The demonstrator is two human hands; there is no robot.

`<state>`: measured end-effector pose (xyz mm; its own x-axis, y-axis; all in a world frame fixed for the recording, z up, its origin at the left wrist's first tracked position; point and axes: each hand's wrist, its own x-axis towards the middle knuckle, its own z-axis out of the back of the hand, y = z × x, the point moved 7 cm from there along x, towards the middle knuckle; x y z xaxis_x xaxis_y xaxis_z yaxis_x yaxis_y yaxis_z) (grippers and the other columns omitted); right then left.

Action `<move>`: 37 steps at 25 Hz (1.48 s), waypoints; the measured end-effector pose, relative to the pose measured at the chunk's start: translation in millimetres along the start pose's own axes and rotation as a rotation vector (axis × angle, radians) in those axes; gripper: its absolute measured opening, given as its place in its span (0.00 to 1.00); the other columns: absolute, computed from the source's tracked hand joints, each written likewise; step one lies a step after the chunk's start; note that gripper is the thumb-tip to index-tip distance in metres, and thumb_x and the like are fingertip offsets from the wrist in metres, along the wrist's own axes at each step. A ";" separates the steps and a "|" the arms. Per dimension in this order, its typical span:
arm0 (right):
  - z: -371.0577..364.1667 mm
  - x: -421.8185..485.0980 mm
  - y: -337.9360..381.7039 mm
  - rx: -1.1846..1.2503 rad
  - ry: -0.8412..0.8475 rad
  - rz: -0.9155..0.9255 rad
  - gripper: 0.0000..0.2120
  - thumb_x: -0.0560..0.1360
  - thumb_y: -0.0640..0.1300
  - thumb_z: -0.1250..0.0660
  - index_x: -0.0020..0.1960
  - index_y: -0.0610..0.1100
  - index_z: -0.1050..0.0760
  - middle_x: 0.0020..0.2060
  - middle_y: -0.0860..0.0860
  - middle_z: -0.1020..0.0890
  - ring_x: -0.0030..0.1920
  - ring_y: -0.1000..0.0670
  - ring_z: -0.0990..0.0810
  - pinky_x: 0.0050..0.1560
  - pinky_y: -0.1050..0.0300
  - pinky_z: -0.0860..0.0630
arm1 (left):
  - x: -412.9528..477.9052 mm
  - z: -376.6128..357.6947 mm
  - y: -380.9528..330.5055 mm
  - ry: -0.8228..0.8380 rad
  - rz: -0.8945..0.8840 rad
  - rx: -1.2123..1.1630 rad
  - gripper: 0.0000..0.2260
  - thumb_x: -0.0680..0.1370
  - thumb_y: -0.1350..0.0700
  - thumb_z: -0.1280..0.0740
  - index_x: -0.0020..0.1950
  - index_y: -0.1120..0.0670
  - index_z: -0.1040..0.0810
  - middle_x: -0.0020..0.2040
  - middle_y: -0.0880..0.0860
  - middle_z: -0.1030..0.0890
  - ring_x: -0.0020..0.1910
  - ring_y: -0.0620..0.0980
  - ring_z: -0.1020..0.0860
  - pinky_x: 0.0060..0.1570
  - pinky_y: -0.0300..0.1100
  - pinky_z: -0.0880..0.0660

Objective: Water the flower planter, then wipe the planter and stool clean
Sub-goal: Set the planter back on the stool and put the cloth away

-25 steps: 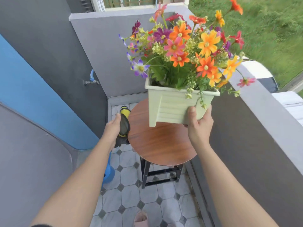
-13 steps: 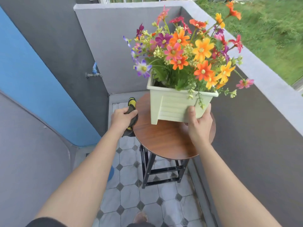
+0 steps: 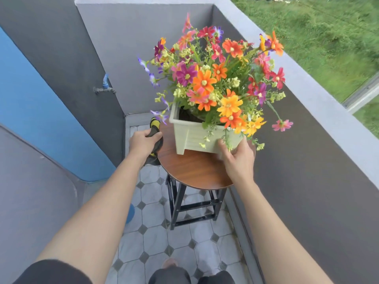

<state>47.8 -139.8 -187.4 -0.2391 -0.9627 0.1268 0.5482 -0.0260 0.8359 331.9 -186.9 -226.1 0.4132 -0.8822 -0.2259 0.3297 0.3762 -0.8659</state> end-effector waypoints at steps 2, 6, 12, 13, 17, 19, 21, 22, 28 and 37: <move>-0.7 -0.5 -2.9 -0.007 0.012 -0.014 0.22 0.71 0.63 0.39 0.45 0.44 0.28 0.31 0.46 0.21 0.35 0.48 0.25 0.40 0.53 0.32 | 1.1 -0.3 1.0 0.009 -0.002 0.009 0.08 0.73 0.50 0.30 0.47 0.53 0.18 0.41 0.52 0.21 0.42 0.51 0.25 0.43 0.41 0.30; -1.3 -1.7 -4.9 -0.036 0.024 -0.027 0.12 0.76 0.54 0.34 0.47 0.45 0.30 0.32 0.43 0.19 0.36 0.46 0.24 0.40 0.52 0.31 | 3.2 -0.2 3.9 0.008 0.011 0.013 0.09 0.73 0.48 0.30 0.45 0.53 0.17 0.42 0.53 0.18 0.42 0.52 0.23 0.45 0.45 0.25; 0.7 -7.9 -3.1 -0.083 0.000 -0.063 0.22 0.76 0.48 0.32 0.33 0.53 0.44 0.25 0.53 0.36 0.27 0.58 0.33 0.32 0.71 0.36 | -5.4 1.6 -3.2 -0.019 0.027 0.024 0.15 0.74 0.51 0.30 0.33 0.59 0.25 0.29 0.50 0.29 0.35 0.52 0.30 0.28 0.40 0.36; 0.4 -8.8 -2.7 -0.083 0.000 -0.063 0.23 0.76 0.48 0.32 0.33 0.54 0.45 0.25 0.53 0.37 0.27 0.58 0.33 0.32 0.72 0.36 | -5.1 0.9 -2.6 -0.028 0.022 0.019 0.15 0.75 0.51 0.31 0.36 0.63 0.23 0.28 0.49 0.31 0.32 0.51 0.32 0.27 0.40 0.39; 1.2 -14.1 -2.4 -0.033 -0.033 -0.057 0.17 0.75 0.51 0.31 0.37 0.53 0.39 0.30 0.53 0.34 0.33 0.67 0.31 0.35 0.73 0.36 | -4.1 2.8 3.9 -0.056 -0.013 -0.009 0.14 0.75 0.50 0.32 0.34 0.57 0.28 0.27 0.48 0.33 0.30 0.48 0.36 0.26 0.38 0.40; 0.5 -24.5 -4.4 -0.025 -0.074 -0.083 0.16 0.72 0.56 0.30 0.47 0.46 0.31 0.40 0.50 0.29 0.40 0.67 0.30 0.39 0.72 0.34 | -9.5 10.0 9.8 -0.092 -0.001 -0.026 0.15 0.76 0.50 0.33 0.32 0.53 0.29 0.28 0.47 0.33 0.30 0.47 0.35 0.28 0.38 0.39; -5.8 -43.2 -6.9 -0.035 -0.109 -0.127 0.27 0.71 0.59 0.29 0.61 0.43 0.32 0.50 0.49 0.28 0.48 0.59 0.28 0.47 0.61 0.29 | -15.6 21.7 16.7 -0.125 0.018 -0.063 0.13 0.75 0.49 0.33 0.33 0.54 0.26 0.28 0.48 0.31 0.32 0.48 0.34 0.31 0.41 0.37; -9.5 -57.3 -4.9 -0.040 -0.122 -0.168 0.30 0.71 0.59 0.30 0.64 0.43 0.33 0.52 0.50 0.29 0.51 0.54 0.27 0.48 0.58 0.29 | -21.3 29.0 21.1 -0.120 0.036 -0.079 0.13 0.74 0.48 0.32 0.34 0.54 0.25 0.29 0.49 0.30 0.33 0.48 0.33 0.33 0.41 0.36; -56.4 -139.0 70.3 -0.081 0.097 -0.177 0.26 0.73 0.55 0.30 0.61 0.39 0.30 0.53 0.46 0.26 0.52 0.44 0.25 0.43 0.58 0.35 | -69.4 111.7 13.1 -0.035 0.077 -0.189 0.03 0.73 0.49 0.30 0.40 0.47 0.20 0.36 0.47 0.21 0.38 0.47 0.25 0.40 0.41 0.29; -117.1 -86.5 275.5 0.210 0.689 -0.138 0.17 0.78 0.61 0.42 0.52 0.47 0.27 0.48 0.52 0.22 0.49 0.50 0.21 0.52 0.56 0.27 | -97.3 261.6 -77.2 -0.027 0.106 -0.236 0.22 0.71 0.35 0.36 0.55 0.51 0.20 0.53 0.51 0.17 0.54 0.51 0.20 0.59 0.51 0.26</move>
<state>313.4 -95.3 -30.5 0.3015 -0.9070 -0.2940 0.3680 -0.1738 0.9134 488.3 -56.0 -20.5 0.4584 -0.8323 -0.3118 0.0778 0.3871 -0.9188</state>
